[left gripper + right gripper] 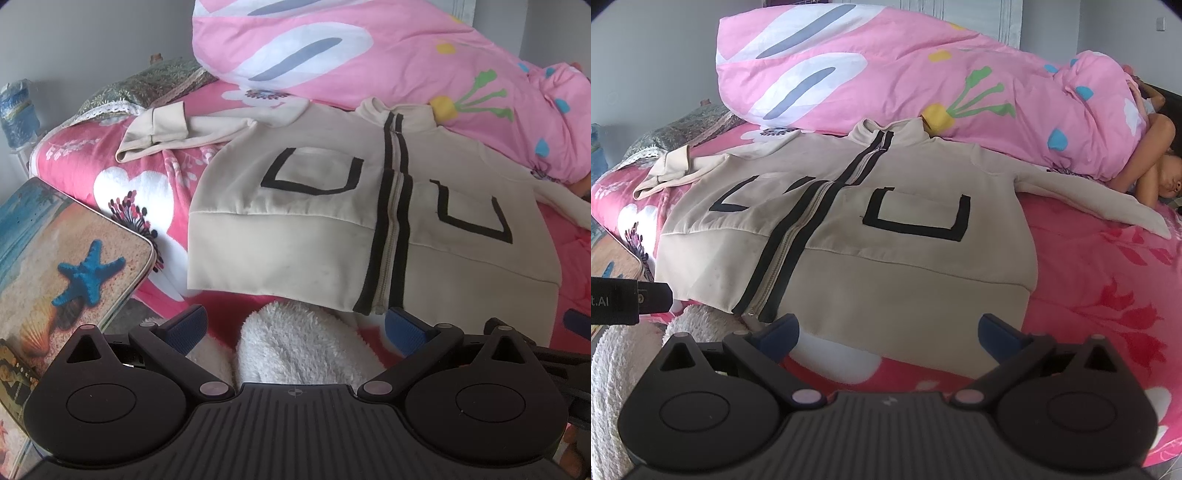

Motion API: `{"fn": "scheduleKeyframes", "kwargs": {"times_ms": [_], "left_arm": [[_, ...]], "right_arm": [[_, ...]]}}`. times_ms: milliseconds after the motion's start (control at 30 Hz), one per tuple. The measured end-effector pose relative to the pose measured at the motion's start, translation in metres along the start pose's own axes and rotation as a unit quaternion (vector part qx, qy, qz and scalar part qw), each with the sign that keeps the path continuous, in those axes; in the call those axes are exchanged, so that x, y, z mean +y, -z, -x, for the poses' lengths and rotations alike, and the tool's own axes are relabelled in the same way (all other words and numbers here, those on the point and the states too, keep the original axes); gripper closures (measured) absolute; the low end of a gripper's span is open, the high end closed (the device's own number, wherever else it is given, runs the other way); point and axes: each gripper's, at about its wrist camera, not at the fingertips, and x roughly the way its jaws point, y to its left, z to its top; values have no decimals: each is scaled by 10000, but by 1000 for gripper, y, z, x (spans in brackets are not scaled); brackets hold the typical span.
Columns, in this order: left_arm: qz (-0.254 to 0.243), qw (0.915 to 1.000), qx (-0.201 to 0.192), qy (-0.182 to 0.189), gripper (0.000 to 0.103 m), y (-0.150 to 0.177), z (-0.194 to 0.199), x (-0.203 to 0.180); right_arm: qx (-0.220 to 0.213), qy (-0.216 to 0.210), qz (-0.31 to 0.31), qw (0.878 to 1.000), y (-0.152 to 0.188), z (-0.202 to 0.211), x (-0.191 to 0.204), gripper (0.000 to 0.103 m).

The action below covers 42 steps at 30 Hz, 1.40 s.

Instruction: Fold large clothes

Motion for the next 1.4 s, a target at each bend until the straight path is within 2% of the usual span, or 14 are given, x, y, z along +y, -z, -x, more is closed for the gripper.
{"fn": "scheduleKeyframes", "kwargs": {"times_ms": [1400], "left_arm": [[32,9999,-106,-61,0,-2,3,2]], "right_arm": [[-210,123,41,9997,-8,5,-1,0]]}}
